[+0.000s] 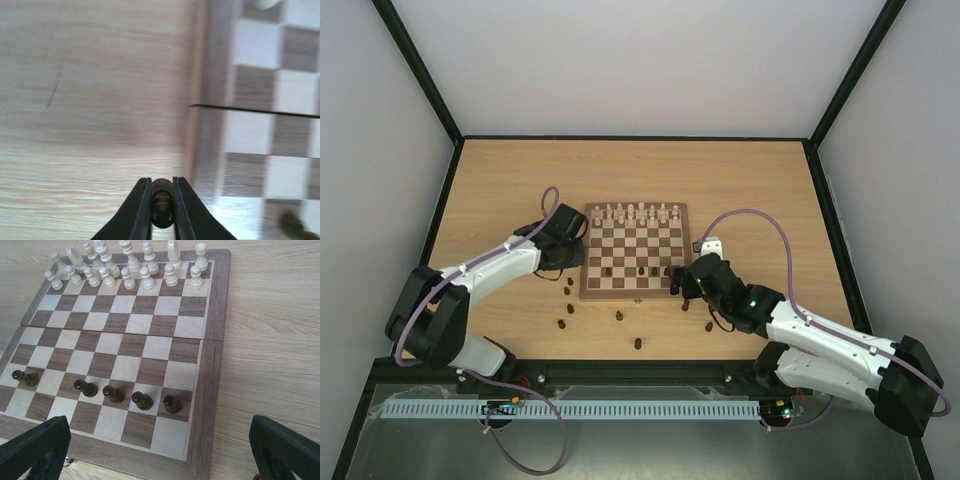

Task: Set up the chess pieces on the board
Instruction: Pick up the chess piece at the center of the board, then place the chess piece on the chessboard.

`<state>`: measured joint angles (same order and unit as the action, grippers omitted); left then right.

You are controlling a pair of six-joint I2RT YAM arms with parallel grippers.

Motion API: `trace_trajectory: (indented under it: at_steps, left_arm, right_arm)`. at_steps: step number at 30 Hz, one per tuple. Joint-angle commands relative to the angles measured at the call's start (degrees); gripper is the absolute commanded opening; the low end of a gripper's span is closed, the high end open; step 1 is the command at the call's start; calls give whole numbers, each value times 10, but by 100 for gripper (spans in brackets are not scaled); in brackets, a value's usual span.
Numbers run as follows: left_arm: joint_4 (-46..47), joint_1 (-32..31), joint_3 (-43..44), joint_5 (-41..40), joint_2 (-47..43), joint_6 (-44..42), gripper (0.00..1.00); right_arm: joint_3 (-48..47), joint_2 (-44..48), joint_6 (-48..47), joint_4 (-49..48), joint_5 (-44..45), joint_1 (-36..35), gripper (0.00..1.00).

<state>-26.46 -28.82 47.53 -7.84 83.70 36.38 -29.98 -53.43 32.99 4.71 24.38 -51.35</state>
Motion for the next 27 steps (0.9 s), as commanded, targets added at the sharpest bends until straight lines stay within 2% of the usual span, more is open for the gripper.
trace_trajectory:
  at_steps: [1,13,27]
  left_arm:
    - [-50,-31,59,-9,-12,-3,5]
    - [-47,-100,108,9,44,11,6]
    - [-47,-113,84,-3,59,20,9]
  right_arm:
    - [6,2,-2,-8,6,-1,99]
    - [8,8,0,-7,6,-1,99]
    - [9,6,-1,-8,-1,-1,99]
